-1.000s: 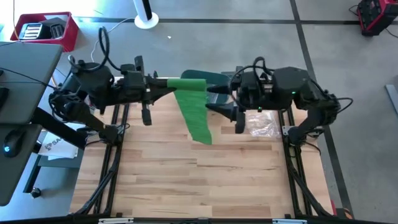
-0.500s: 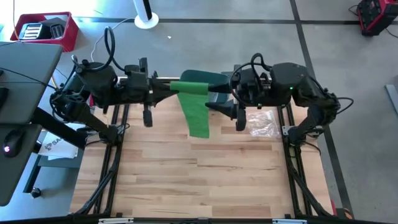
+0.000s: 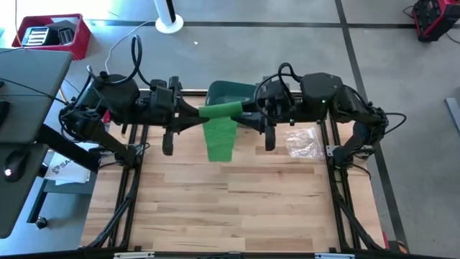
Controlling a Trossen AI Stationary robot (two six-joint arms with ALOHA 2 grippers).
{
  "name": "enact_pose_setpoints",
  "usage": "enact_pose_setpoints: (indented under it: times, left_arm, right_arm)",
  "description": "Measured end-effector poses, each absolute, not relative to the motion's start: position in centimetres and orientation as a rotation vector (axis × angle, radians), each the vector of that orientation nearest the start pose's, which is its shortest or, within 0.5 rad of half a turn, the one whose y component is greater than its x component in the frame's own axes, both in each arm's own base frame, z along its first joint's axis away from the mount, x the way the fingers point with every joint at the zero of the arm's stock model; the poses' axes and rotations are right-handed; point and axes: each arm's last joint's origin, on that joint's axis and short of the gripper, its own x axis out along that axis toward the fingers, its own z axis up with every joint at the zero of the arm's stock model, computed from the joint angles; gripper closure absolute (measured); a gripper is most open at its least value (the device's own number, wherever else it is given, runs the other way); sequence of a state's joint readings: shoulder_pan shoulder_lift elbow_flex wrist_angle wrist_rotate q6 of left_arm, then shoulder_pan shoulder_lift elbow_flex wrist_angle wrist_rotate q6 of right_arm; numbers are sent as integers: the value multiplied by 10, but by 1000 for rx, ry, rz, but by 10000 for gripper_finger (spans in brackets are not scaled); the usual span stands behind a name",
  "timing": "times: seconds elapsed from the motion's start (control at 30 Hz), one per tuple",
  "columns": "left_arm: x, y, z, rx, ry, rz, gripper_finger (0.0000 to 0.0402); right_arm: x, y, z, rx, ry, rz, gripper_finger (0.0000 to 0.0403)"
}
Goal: Roll bandage
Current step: Roll the green bandage
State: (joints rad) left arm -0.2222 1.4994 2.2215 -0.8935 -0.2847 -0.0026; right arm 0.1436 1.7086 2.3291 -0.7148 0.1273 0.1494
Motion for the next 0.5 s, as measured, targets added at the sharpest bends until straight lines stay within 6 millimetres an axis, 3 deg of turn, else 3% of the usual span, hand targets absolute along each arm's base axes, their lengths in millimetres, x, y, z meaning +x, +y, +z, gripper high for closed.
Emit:
enact_pose_setpoints:
  times: [0.1,0.17,0.4,0.5]
  left_arm:
    - [235,-43,558,-54,164,35,331]
    - [235,-40,558,-155,171,11,311]
    - [235,-29,558,-395,181,-15,277]
    - [235,-24,558,-432,185,-20,280]
  right_arm:
    - [317,45,545,59,101,22,362]
    - [316,50,544,-41,110,45,390]
    - [319,67,531,-544,207,48,378]
    - [318,70,528,-636,241,21,386]
